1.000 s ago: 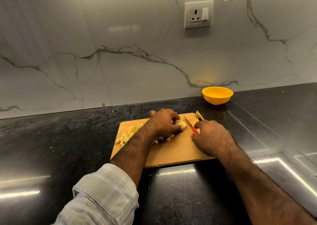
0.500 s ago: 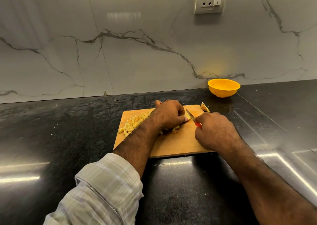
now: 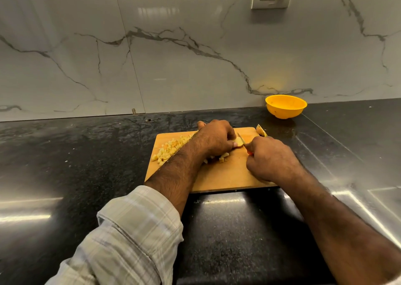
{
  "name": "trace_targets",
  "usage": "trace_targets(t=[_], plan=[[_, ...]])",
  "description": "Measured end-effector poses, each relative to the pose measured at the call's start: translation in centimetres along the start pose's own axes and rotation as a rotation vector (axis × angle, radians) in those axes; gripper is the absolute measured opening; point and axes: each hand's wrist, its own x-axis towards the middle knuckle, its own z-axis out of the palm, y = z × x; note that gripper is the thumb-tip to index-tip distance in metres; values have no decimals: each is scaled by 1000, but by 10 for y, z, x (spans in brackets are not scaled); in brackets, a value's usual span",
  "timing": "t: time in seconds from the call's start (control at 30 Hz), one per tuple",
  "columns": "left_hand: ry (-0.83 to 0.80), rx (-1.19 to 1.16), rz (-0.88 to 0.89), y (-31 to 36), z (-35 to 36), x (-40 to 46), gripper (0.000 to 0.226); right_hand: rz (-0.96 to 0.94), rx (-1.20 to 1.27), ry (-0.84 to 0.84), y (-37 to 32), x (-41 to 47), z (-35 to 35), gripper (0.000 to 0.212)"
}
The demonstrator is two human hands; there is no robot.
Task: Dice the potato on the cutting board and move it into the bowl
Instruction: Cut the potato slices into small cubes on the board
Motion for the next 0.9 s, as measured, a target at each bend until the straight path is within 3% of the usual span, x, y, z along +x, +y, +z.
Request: trace_targets(t=[0.3,0.53,0.9], plan=[[19,7,-18,2,-3,-4,28,-10,30,86,-2,-7,1,41],[-5,12,-9,4,-4,-3,22,4,-60,-38,-17,-11,-2,41],[-10,5,-2,1,-4,-2,22,22,-31,-17,-14,-10,1,43]])
